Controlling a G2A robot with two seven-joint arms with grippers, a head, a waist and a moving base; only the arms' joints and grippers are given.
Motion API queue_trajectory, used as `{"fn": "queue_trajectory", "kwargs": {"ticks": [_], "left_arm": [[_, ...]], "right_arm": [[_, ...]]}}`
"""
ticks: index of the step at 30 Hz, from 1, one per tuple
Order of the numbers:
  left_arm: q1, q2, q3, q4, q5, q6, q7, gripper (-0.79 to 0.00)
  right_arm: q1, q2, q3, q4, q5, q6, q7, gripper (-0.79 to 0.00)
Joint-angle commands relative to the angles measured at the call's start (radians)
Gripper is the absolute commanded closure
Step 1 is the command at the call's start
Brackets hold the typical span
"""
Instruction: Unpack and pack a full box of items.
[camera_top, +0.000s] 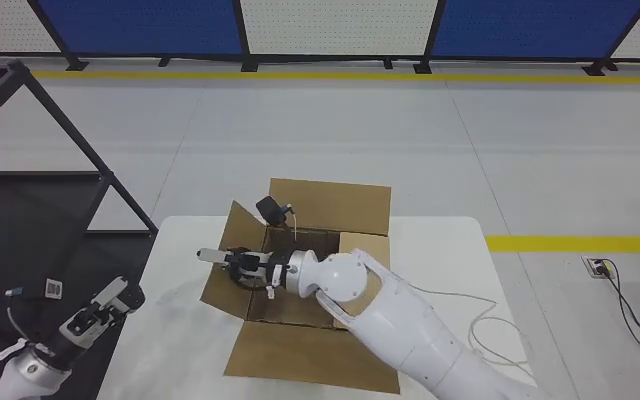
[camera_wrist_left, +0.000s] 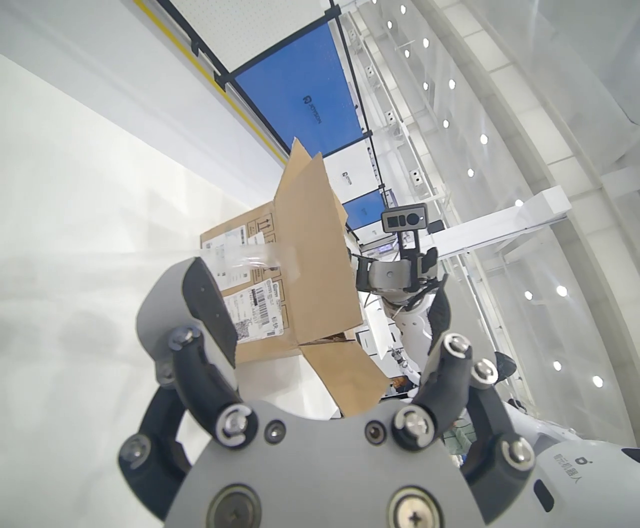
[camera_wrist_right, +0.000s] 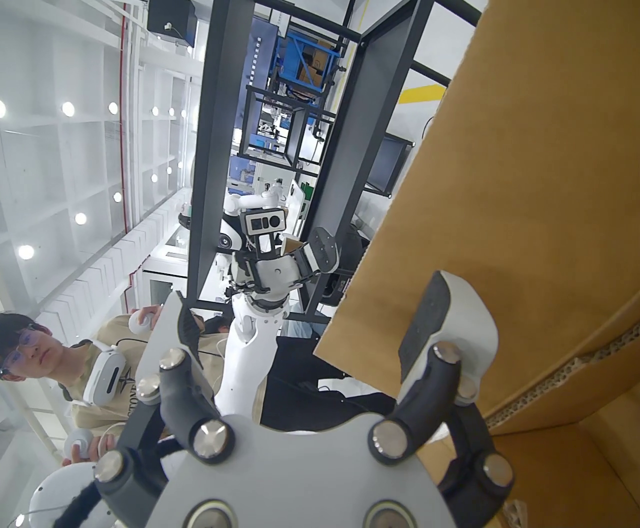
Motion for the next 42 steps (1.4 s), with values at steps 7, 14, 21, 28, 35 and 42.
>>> {"fn": "queue_trajectory", "kwargs": {"ticks": [7, 14, 21, 28, 35, 42], "left_arm": [[0.001, 0.001, 0.024, -0.019, 0.105, 0.029, 0.024, -0.785], [-0.014, 0.003, 0.05, -0.025, 0.137, 0.042, 0.005, -0.785], [-0.025, 0.005, 0.071, -0.026, 0.166, 0.055, -0.011, -0.785], [-0.029, 0.006, 0.07, -0.022, 0.159, 0.057, -0.009, -0.785], [-0.033, 0.007, 0.067, -0.018, 0.153, 0.061, -0.009, -0.785], [-0.038, 0.008, 0.073, -0.02, 0.155, 0.064, -0.006, -0.785]], "right_arm": [[0.06, -0.097, -0.063, 0.157, 0.01, -0.019, -0.036, -0.785], [0.085, -0.162, -0.091, 0.26, -0.008, -0.013, -0.054, -0.785], [0.104, -0.209, -0.094, 0.346, -0.023, -0.016, -0.035, -0.785], [0.118, -0.244, -0.086, 0.426, -0.034, -0.002, 0.005, -0.785], [0.131, -0.27, -0.074, 0.488, -0.051, 0.01, 0.029, -0.785], [0.142, -0.285, -0.049, 0.532, -0.058, -0.011, 0.053, -0.785]]}}
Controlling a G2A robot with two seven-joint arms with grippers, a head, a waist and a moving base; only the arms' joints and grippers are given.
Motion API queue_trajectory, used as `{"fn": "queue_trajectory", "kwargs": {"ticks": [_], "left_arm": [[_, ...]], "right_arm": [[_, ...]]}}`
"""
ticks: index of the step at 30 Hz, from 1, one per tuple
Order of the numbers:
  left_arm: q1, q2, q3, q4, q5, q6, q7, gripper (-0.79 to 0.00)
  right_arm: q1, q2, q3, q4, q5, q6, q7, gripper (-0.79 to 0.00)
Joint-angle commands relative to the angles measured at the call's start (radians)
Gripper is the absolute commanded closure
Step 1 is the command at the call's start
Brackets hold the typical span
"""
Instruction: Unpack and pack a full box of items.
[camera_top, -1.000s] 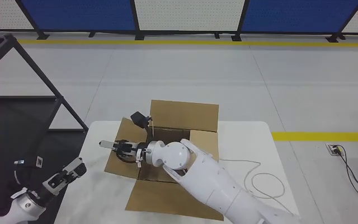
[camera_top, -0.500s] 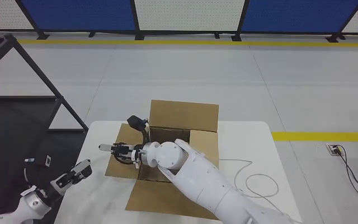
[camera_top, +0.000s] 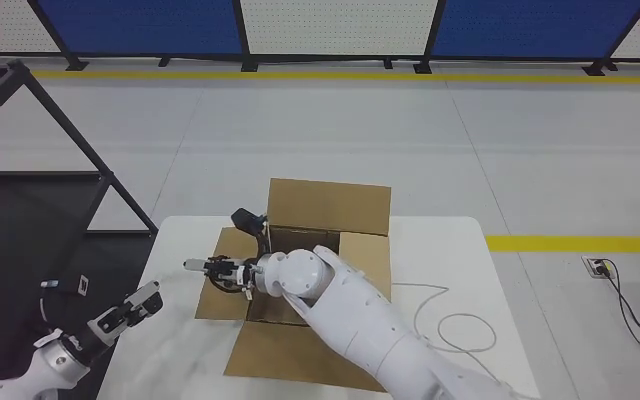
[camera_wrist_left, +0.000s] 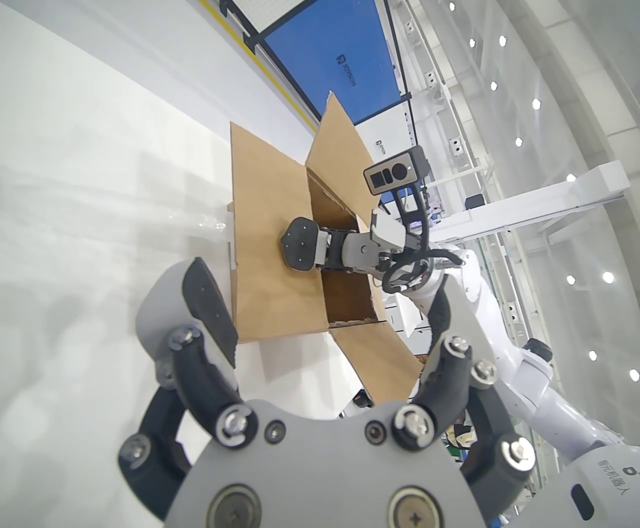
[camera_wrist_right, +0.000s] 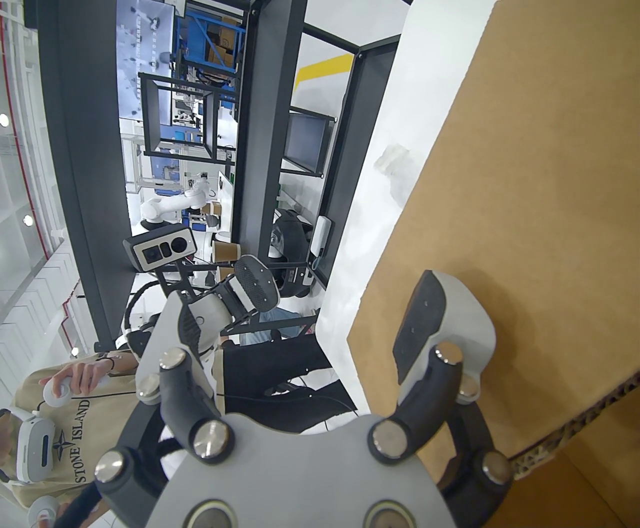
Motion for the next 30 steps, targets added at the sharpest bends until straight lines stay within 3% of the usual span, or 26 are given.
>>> {"fn": "queue_trajectory", "kwargs": {"ticks": [1, 13, 22, 30], "left_arm": [[-0.001, 0.0, 0.001, 0.0, 0.0, 0.001, 0.001, -0.785], [0.007, 0.002, -0.005, -0.025, -0.017, -0.004, -0.014, -0.785], [0.02, 0.004, -0.024, -0.049, -0.046, -0.008, -0.04, -0.785], [0.033, 0.007, -0.045, -0.076, -0.065, -0.01, -0.055, -0.785]], "right_arm": [[0.003, -0.002, 0.01, 0.008, -0.001, -0.014, 0.001, -0.785], [-0.003, 0.033, 0.114, -0.002, 0.013, -0.204, 0.03, -0.785], [-0.071, 0.107, 0.232, -0.084, 0.019, -0.329, 0.062, -0.785], [-0.179, 0.183, 0.344, -0.249, -0.043, -0.324, 0.06, -0.785]]}}
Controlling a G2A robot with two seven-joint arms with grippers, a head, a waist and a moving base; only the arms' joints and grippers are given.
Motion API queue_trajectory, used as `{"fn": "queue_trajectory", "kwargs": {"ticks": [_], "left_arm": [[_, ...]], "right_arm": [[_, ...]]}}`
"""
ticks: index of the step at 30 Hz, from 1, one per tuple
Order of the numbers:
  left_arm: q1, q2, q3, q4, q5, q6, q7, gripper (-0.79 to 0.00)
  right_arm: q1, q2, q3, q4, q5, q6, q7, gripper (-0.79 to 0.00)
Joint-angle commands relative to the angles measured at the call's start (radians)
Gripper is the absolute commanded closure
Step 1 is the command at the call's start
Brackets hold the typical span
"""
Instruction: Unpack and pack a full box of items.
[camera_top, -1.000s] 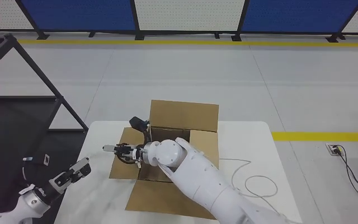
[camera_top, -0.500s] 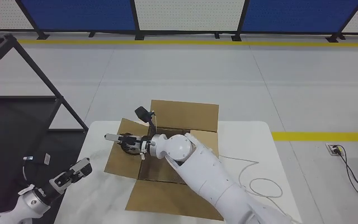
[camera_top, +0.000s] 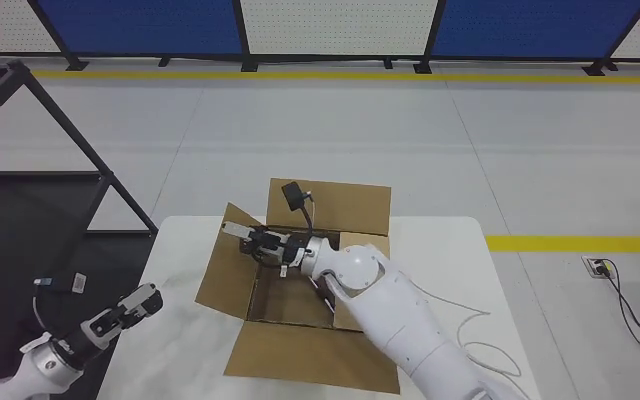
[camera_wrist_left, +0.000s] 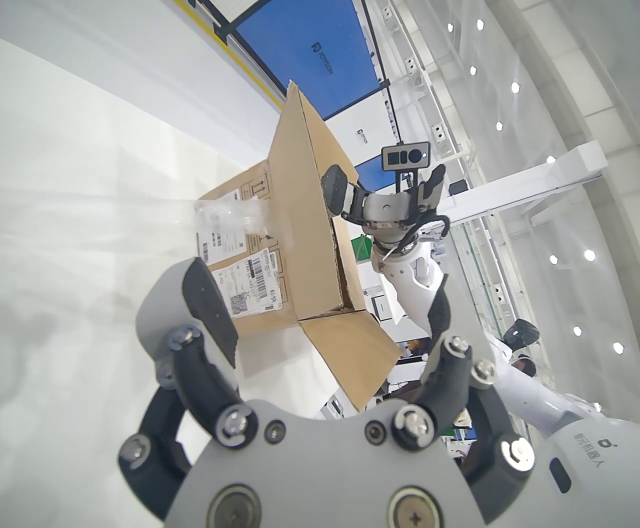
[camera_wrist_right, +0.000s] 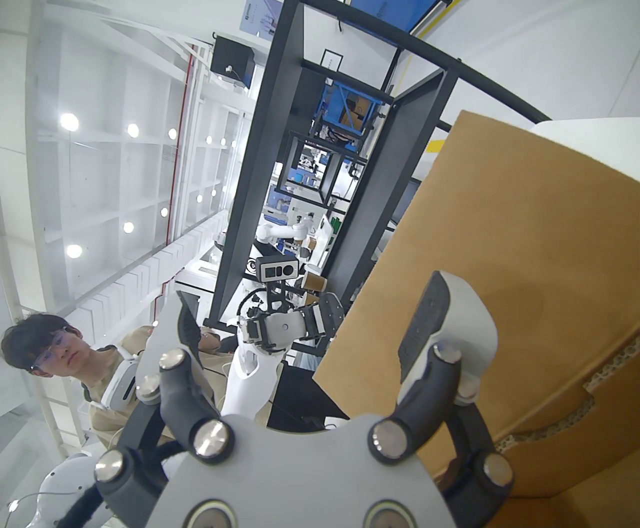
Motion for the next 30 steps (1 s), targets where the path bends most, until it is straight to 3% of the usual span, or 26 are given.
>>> {"fn": "queue_trajectory", "kwargs": {"ticks": [1, 6, 9, 14, 20, 30], "left_arm": [[0.004, 0.0, -0.004, -0.008, -0.002, -0.001, -0.001, -0.785], [0.015, 0.002, -0.02, -0.037, -0.016, -0.011, -0.019, -0.785], [0.015, 0.004, -0.039, -0.047, -0.028, -0.015, -0.033, -0.785], [0.005, 0.007, -0.056, -0.05, -0.088, -0.007, -0.068, -0.785], [-0.005, 0.011, -0.075, -0.042, -0.122, -0.003, -0.093, -0.785], [0.007, 0.012, -0.087, -0.012, -0.159, -0.022, -0.102, -0.785]], "right_arm": [[-0.033, 0.019, 0.028, -0.054, -0.02, 0.015, 0.003, -0.785], [-0.12, 0.059, 0.091, -0.2, -0.069, 0.064, 0.029, -0.785], [-0.159, 0.078, 0.115, -0.275, -0.084, 0.102, 0.109, -0.785], [-0.194, 0.088, 0.117, -0.348, -0.097, 0.153, 0.164, -0.785], [-0.157, 0.06, 0.045, -0.32, -0.104, 0.212, 0.139, -0.785], [-0.058, -0.031, -0.095, -0.162, -0.11, 0.326, -0.073, -0.785]]}}
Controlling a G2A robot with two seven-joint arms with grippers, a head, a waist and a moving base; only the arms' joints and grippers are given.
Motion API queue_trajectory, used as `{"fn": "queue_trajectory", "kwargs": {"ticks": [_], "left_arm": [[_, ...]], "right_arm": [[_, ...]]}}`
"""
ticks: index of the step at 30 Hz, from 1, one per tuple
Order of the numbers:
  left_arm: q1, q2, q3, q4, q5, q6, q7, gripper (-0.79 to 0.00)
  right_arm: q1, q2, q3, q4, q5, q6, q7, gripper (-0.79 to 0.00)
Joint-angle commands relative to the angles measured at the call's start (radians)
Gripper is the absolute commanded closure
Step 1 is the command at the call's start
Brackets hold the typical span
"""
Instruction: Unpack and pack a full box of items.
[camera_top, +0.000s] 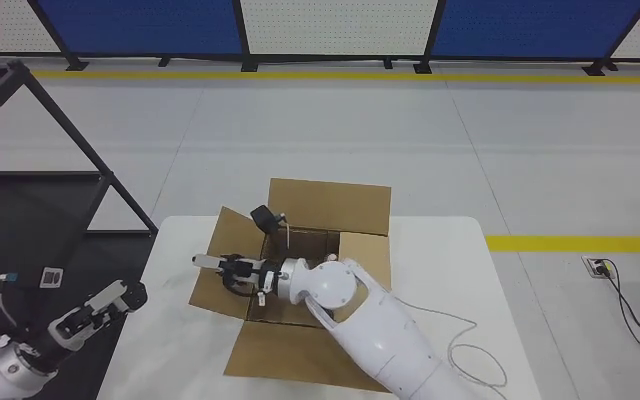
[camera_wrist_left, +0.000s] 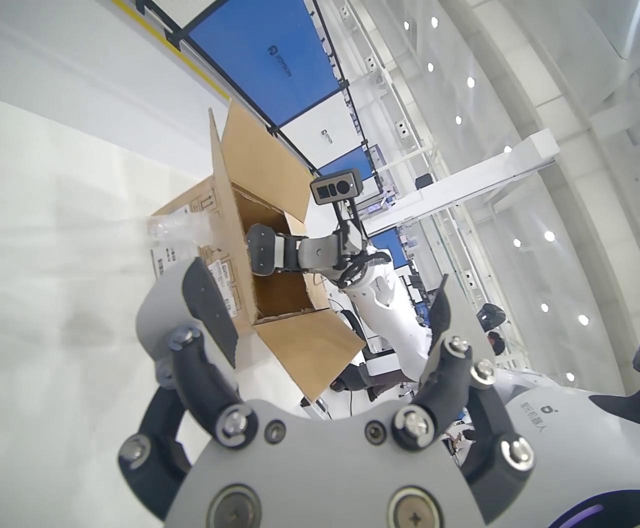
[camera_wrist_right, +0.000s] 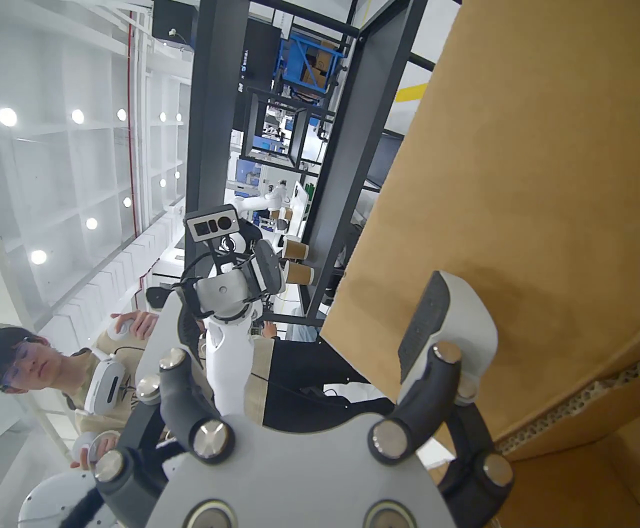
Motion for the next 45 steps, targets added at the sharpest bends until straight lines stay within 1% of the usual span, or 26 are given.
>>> {"fn": "queue_trajectory", "kwargs": {"ticks": [1, 3, 10, 18, 27, 35, 39, 45], "left_arm": [[0.003, 0.0, -0.001, 0.008, -0.007, -0.003, -0.001, -0.785], [0.006, 0.0, 0.0, 0.016, -0.014, -0.004, -0.004, -0.785], [0.008, -0.001, 0.021, 0.042, -0.022, -0.007, -0.007, -0.785], [0.007, 0.0, 0.016, 0.054, -0.033, -0.011, -0.013, -0.785], [0.014, 0.0, 0.012, 0.056, -0.039, -0.016, -0.013, -0.785], [0.013, 0.001, 0.014, 0.055, -0.039, -0.011, -0.013, -0.785], [0.009, 0.001, 0.02, 0.051, -0.034, -0.005, -0.012, -0.785], [0.0, 0.003, 0.028, 0.033, -0.027, 0.01, -0.024, -0.785]], "right_arm": [[0.016, -0.019, -0.015, 0.034, 0.013, 0.034, -0.049, -0.785], [0.029, -0.037, -0.033, 0.064, 0.014, 0.056, -0.092, -0.785], [0.078, -0.093, -0.082, 0.16, 0.001, 0.107, -0.156, -0.785], [0.111, -0.139, -0.097, 0.258, 0.009, 0.139, -0.164, -0.785], [0.136, -0.173, -0.091, 0.343, 0.007, 0.143, -0.168, -0.785], [0.152, -0.19, -0.07, 0.395, 0.009, 0.118, -0.159, -0.785], [0.159, -0.19, -0.056, 0.399, 0.005, 0.054, -0.124, -0.785], [0.168, -0.176, -0.035, 0.39, -0.027, -0.058, -0.049, -0.785]]}}
